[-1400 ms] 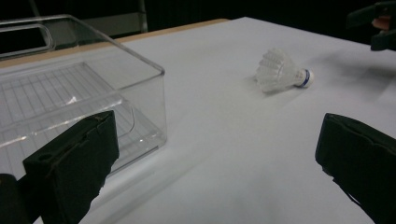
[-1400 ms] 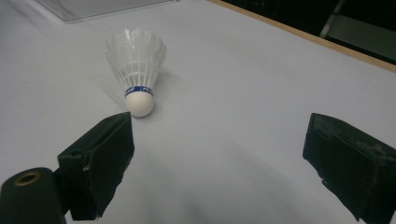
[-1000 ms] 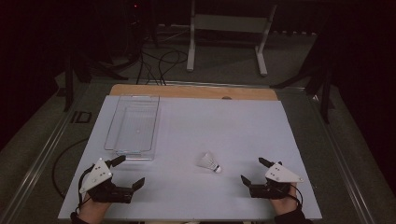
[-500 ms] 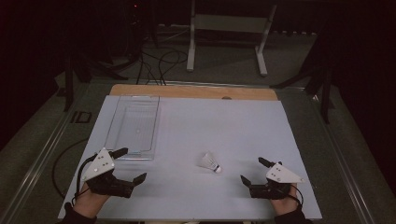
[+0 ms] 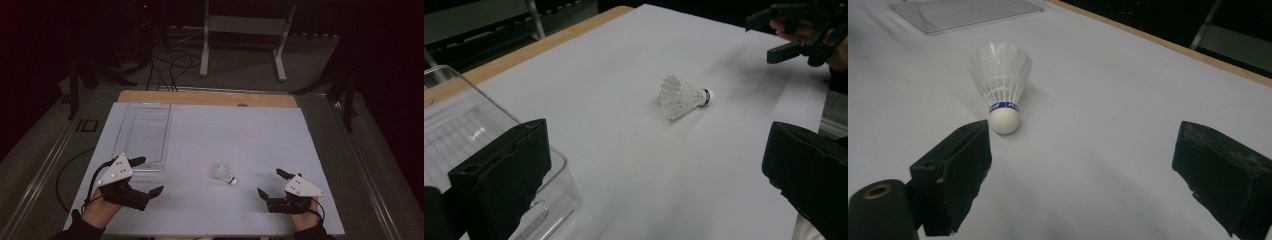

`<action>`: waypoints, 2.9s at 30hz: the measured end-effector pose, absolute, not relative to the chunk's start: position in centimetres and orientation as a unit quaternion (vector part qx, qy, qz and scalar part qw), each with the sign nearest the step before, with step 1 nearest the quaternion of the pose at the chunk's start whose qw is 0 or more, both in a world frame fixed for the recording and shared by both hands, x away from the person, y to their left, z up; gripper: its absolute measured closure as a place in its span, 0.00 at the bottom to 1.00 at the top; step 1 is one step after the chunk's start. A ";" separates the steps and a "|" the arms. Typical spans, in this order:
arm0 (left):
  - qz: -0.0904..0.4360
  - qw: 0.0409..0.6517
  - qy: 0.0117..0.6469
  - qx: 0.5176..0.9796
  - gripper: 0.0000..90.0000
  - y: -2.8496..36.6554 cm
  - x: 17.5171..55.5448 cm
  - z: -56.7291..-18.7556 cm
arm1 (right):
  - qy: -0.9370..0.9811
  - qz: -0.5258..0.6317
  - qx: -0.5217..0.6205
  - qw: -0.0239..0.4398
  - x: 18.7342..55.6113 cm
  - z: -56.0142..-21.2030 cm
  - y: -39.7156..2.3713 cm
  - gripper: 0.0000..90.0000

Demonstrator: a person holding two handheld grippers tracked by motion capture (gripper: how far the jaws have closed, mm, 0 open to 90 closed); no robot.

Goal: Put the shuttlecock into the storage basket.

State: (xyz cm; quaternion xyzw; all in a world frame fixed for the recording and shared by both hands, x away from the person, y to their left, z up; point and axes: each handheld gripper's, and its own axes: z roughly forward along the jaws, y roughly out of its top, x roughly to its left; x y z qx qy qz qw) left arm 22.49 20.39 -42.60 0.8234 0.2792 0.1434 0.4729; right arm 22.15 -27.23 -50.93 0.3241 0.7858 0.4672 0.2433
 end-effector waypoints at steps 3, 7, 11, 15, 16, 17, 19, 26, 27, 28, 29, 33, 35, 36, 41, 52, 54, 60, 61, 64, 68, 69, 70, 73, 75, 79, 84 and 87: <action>0.136 0.466 0.278 0.829 0.00 20.1 22.7 -42.6 | 0.786 0.468 0.322 0.244 22.1 -50.9 -27.2 0.10; 0.132 0.457 0.272 0.836 0.00 19.7 23.0 -42.6 | 0.788 0.467 0.321 0.241 22.2 -51.0 -27.1 0.10; 0.129 0.455 0.266 0.840 0.00 19.5 23.2 -42.4 | 0.788 0.467 0.320 0.242 22.2 -51.0 -27.1 0.10; 0.120 0.446 0.261 0.848 0.00 19.0 23.6 -42.1 | 0.789 0.466 0.320 0.240 22.1 -51.0 -27.1 0.10; 0.118 0.441 0.258 0.852 0.00 18.9 23.7 -42.1 | 0.789 0.466 0.319 0.240 22.1 -51.0 -27.1 0.10; 0.117 0.439 0.254 0.854 0.00 18.7 23.7 -42.0 | 0.789 0.467 0.319 0.240 22.1 -51.0 -27.1 0.10; 0.113 0.437 0.247 0.857 0.00 18.3 23.8 -42.0 | 0.789 0.467 0.319 0.240 22.1 -51.0 -27.1 0.10; 0.107 0.429 0.232 0.866 0.00 17.5 24.1 -42.0 | 0.789 0.470 0.318 0.238 22.1 -51.0 -27.1 0.10; 0.102 0.422 0.229 0.872 0.00 17.3 24.2 -42.1 | 0.790 0.468 0.319 0.237 22.1 -51.0 -27.1 0.10; 0.102 0.422 0.229 0.872 0.00 17.3 24.2 -42.1 | 0.790 0.468 0.319 0.237 22.1 -51.0 -27.1 0.10; 0.096 0.420 0.226 0.874 0.00 17.1 24.3 -42.1 | 0.790 0.468 0.319 0.233 22.1 -51.1 -27.0 0.10; 0.092 0.416 0.220 0.877 0.00 16.8 24.4 -42.0 | 0.789 0.470 0.317 0.235 22.1 -51.0 -27.0 0.10; 0.082 0.416 0.210 0.881 0.00 16.5 24.5 -41.8 | 0.789 0.470 0.317 0.235 22.1 -51.0 -27.1 0.10; 0.082 0.416 0.210 0.881 0.00 16.5 24.5 -41.8 | 0.789 0.470 0.317 0.235 22.1 -51.0 -27.1 0.10; 0.082 0.396 0.199 0.892 0.00 15.9 24.9 -41.8 | 0.790 0.470 0.316 0.235 22.1 -51.0 -27.0 0.10; 0.063 0.357 0.196 0.911 0.00 14.8 25.6 -42.3 | 0.792 0.470 0.316 0.230 22.1 -51.1 -27.0 0.10; 0.061 0.351 0.195 0.914 0.00 14.7 25.6 -42.4 | 0.792 0.469 0.316 0.230 22.1 -51.1 -27.0 0.10; 0.057 0.333 0.195 0.921 0.00 14.3 26.0 -42.7 | 0.793 0.468 0.316 0.228 22.1 -51.1 -26.9 0.10; 0.055 0.332 0.196 0.921 0.00 14.2 26.0 -42.7 | 0.793 0.468 0.316 0.228 22.1 -51.1 -26.9 0.10; 0.048 0.321 0.202 0.924 0.00 14.0 26.2 -42.8 | 0.793 0.468 0.315 0.229 22.1 -51.1 -26.9 0.10; 0.040 0.312 0.211 0.925 0.00 13.9 26.5 -42.8 | 0.793 0.468 0.315 0.229 22.1 -51.1 -27.0 0.10; 0.043 0.305 0.207 0.929 0.00 13.8 26.6 -42.9 | 0.793 0.469 0.315 0.228 22.1 -51.1 -27.0 0.10; 0.043 0.290 0.202 0.935 0.00 13.5 26.6 -42.9 | 0.793 0.469 0.315 0.227 22.1 -51.1 -27.0 0.10; 0.046 0.272 0.201 0.940 0.00 13.2 26.7 -43.1 | 0.793 0.469 0.315 0.228 22.1 -51.1 -27.0 0.10; 0.053 0.247 0.200 0.947 0.00 12.9 26.7 -43.3 | 0.793 0.469 0.315 0.226 22.1 -51.2 -27.0 0.10; 0.040 0.226 0.189 0.955 0.00 12.4 26.9 -43.5 | 0.794 0.468 0.314 0.227 22.1 -51.2 -26.9 0.10; 0.027 0.218 0.179 0.959 0.00 12.0 27.1 -43.6 | 0.794 0.469 0.315 0.226 22.1 -51.1 -26.9 0.10; 0.016 0.213 0.171 0.962 0.00 11.8 27.3 -43.6 | 0.793 0.469 0.315 0.227 22.1 -51.1 -27.0 0.10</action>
